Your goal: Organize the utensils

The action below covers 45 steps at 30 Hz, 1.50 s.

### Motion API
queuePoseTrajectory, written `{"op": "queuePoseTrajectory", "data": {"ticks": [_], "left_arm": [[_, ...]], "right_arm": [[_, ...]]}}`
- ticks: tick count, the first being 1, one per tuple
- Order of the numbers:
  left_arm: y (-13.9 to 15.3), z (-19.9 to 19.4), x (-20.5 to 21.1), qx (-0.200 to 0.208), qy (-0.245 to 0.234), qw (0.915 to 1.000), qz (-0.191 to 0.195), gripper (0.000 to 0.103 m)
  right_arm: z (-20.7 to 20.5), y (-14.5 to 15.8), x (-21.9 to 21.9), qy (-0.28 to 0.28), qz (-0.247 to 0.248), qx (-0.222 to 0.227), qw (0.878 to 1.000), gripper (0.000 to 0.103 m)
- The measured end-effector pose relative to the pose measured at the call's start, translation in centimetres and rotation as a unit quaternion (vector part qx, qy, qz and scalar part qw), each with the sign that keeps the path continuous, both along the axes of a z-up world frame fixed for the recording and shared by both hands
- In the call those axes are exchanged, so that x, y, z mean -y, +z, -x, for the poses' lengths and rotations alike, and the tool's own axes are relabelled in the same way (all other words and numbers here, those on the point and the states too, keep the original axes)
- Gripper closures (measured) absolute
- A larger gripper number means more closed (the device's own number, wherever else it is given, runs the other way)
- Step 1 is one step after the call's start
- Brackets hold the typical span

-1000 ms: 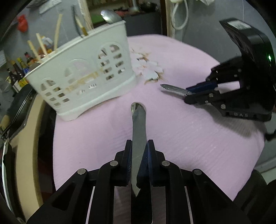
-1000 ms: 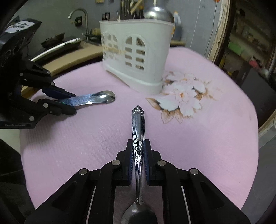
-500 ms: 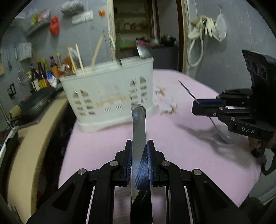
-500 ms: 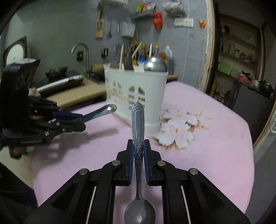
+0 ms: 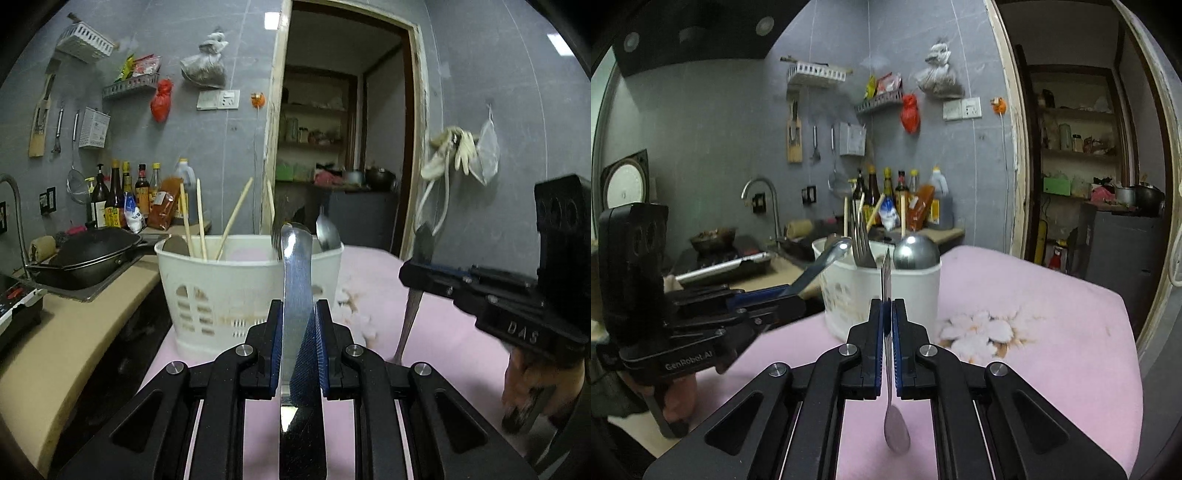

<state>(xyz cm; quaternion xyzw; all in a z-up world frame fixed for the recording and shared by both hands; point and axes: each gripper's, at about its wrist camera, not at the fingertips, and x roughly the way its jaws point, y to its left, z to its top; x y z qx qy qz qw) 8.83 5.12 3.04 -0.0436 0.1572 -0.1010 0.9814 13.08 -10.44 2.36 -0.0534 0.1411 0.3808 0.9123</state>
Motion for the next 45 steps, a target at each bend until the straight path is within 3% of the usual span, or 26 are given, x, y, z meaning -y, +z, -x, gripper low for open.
{"op": "queuePoseTrajectory", "data": {"ticks": [6,13,20,21,22,23,25,32,36,39,42,45], "left_arm": [[0.5,-0.6,-1.2,-0.004,-0.004,0.9993,0.036,0.09],[0.6,0.2,-2.7,0.018,-0.016,0.9949,0.098,0.09],[1.0,0.4,-3.3,0.014,-0.004,0.9933,0.114,0.09],[1.0,0.5,-3.4,0.011,-0.004,0.9931,0.117,0.09],[0.9,0.5,-3.5,0.008,-0.004,0.993,0.118,0.09],[0.9,0.5,-3.6,0.004,-0.003,0.9929,0.119,0.09],[0.7,0.5,-3.8,-0.004,-0.004,0.9922,0.124,0.09],[0.0,0.8,-5.5,-0.015,-0.011,0.9849,0.172,0.09],[-0.1,1.1,-6.2,-0.019,-0.01,0.9823,0.186,0.09],[0.0,1.1,-6.2,-0.022,-0.01,0.9825,0.185,0.09],[0.1,1.2,-6.1,-0.022,-0.011,0.9828,0.183,0.09],[0.2,1.2,-6.0,-0.021,-0.01,0.9832,0.181,0.09]], "right_arm": [[-0.7,-0.3,-0.3,-0.001,-0.001,-0.011,1.0,0.101],[-2.0,-2.1,0.6,-0.009,-0.007,-0.066,0.998,0.101],[-3.8,-3.4,-0.4,0.004,0.028,-0.124,0.992,0.099],[-4.1,-3.7,-0.6,0.01,0.037,-0.134,0.99,0.097],[-4.4,-4.0,-0.7,0.012,0.047,-0.142,0.989,0.088],[-4.6,-4.3,-1.0,0.016,0.06,-0.15,0.987,0.071],[-4.9,-4.8,-1.5,0.044,0.085,-0.164,0.982,0.06],[-6.4,-7.3,-4.9,0.093,0.242,-0.161,0.952,0.06],[-7.9,-8.2,-6.4,0.128,0.256,-0.195,0.938,0.058],[-8.6,-8.4,-7.3,0.152,0.272,-0.196,0.93,0.058],[-8.4,-8.7,-7.9,0.156,0.283,-0.182,0.929,0.066],[-7.9,-8.7,-7.7,0.155,0.272,-0.187,0.931,0.088]]}}
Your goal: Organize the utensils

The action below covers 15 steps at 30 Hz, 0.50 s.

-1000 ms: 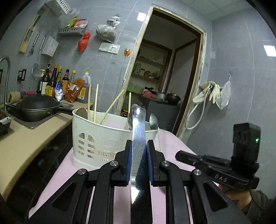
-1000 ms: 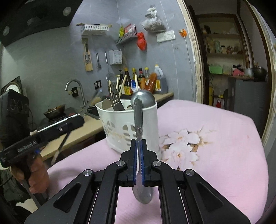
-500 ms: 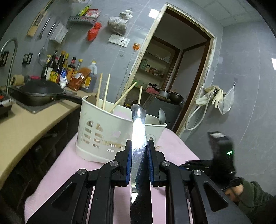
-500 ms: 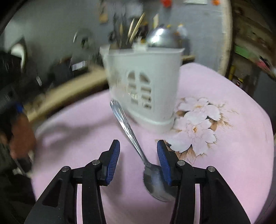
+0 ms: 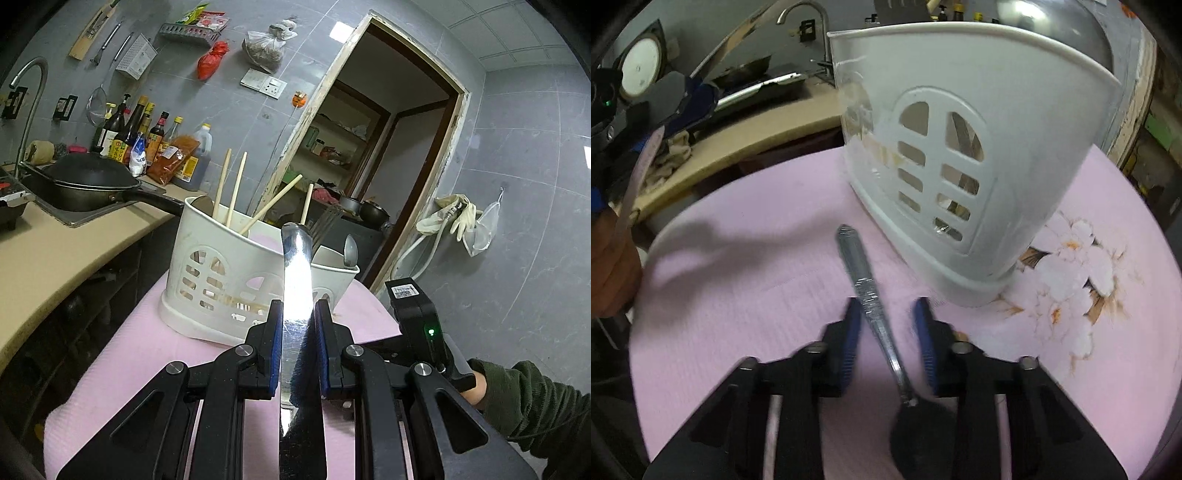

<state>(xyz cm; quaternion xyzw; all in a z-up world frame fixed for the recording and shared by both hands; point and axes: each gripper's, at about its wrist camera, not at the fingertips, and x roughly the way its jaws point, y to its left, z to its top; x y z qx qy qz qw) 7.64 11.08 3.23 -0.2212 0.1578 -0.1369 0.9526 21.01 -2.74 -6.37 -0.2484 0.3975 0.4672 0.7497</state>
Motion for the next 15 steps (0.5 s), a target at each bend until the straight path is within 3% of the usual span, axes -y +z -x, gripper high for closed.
{"op": "queuePoseTrajectory", "data": {"ticks": [1,5,9,15], "left_arm": [[0.0,-0.1,0.0,0.001,0.001,1.0,-0.001,0.09],[0.3,0.2,0.1,0.012,0.005,0.9999,-0.005,0.09],[0.9,0.3,0.0,0.03,0.01,0.9994,-0.01,0.09],[1.5,-0.5,-0.4,0.034,0.01,0.9993,-0.003,0.09]], "right_arm": [[0.1,0.1,0.2,-0.003,-0.001,-0.001,1.0,0.093],[0.7,0.8,0.9,-0.02,-0.012,0.007,1.0,0.095],[3.4,2.0,3.4,-0.04,-0.083,0.054,0.994,0.095],[5.5,5.0,7.2,-0.089,-0.191,0.111,0.971,0.096]]}}
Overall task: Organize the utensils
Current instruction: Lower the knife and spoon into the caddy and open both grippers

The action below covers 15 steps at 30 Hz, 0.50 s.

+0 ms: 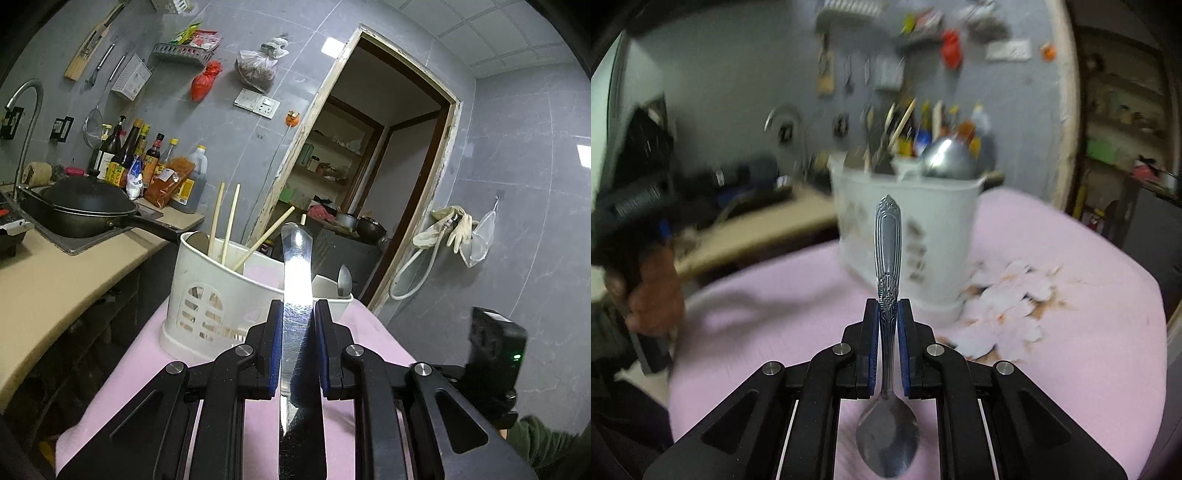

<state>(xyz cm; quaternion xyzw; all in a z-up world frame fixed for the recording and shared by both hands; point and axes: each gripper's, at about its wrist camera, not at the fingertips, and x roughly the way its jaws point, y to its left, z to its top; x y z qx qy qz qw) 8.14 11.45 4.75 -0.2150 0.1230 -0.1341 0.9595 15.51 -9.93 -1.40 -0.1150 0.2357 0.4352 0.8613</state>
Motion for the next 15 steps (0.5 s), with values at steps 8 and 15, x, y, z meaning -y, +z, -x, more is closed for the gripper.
{"op": "queuePoseTrajectory", "data": {"ticks": [8,15], "left_arm": [[1.5,-0.6,-0.4,0.023,0.011,0.9996,-0.009,0.09],[4.4,-2.3,-1.9,0.067,0.018,0.9976,0.004,0.09]], "right_arm": [[0.4,3.8,1.6,-0.033,-0.119,0.051,0.991,0.096],[-1.0,9.0,0.9,-0.03,-0.178,0.079,0.98,0.096]]}}
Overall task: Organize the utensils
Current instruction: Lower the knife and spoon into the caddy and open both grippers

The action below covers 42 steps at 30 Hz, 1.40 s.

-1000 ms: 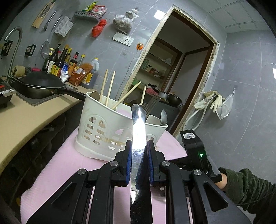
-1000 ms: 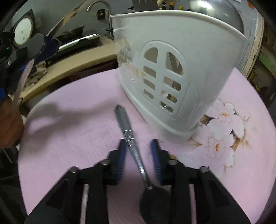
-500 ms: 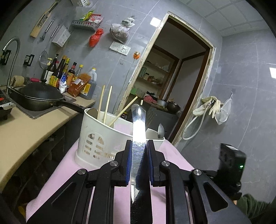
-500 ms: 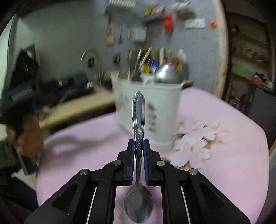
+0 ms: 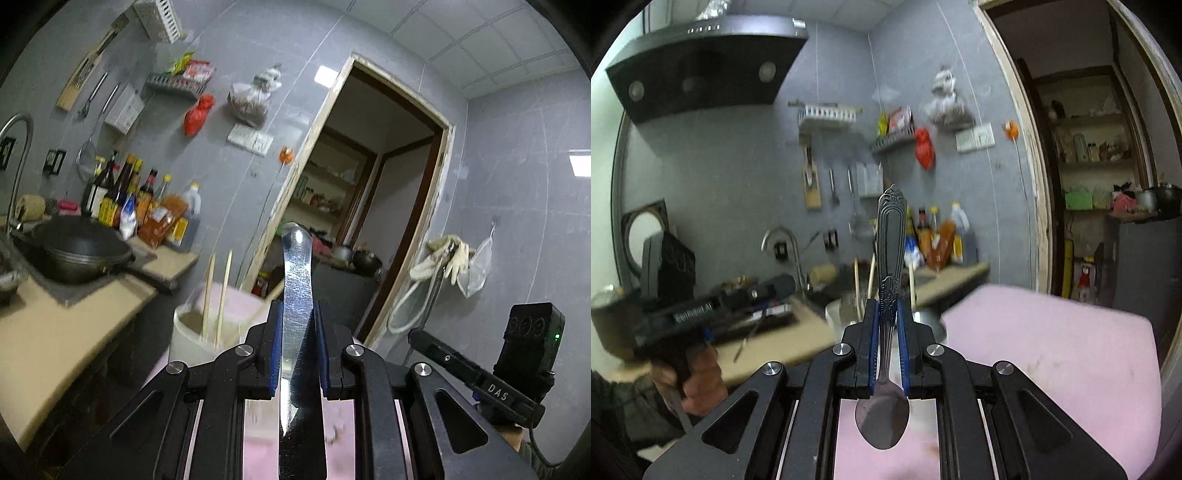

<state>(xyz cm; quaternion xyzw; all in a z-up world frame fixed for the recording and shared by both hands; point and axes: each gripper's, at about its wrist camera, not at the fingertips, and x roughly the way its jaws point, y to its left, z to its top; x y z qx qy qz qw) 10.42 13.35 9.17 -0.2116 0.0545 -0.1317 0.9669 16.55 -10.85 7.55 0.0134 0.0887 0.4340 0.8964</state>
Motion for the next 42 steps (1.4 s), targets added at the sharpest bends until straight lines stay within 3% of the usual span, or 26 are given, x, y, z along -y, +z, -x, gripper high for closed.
{"op": "queuePoseTrajectory", "data": {"ticks": [5,10,22,30,42], "left_arm": [[2.1,-2.5,-1.9,0.027,0.006,0.9994,0.019,0.09],[2.6,-5.4,-3.8,0.039,0.035,0.9981,0.033,0.09],[-0.6,-9.4,-3.4,0.058,0.127,0.9901,0.0,0.09],[-2.9,-9.8,-1.2,0.096,0.198,0.9742,-0.049,0.09],[-4.8,-10.3,0.1,0.104,0.196,0.972,-0.079,0.09]], "right_arm": [[-2.0,3.7,-1.7,-0.009,-0.04,0.032,0.999,0.096],[-3.5,4.6,-3.9,-0.025,-0.053,0.064,0.996,0.096],[-5.4,0.6,-6.0,-0.079,-0.068,0.112,0.988,0.096],[-7.0,-0.7,-5.0,-0.07,-0.098,0.099,0.988,0.096],[-7.6,-2.0,-5.8,-0.05,-0.094,0.076,0.991,0.096]]}}
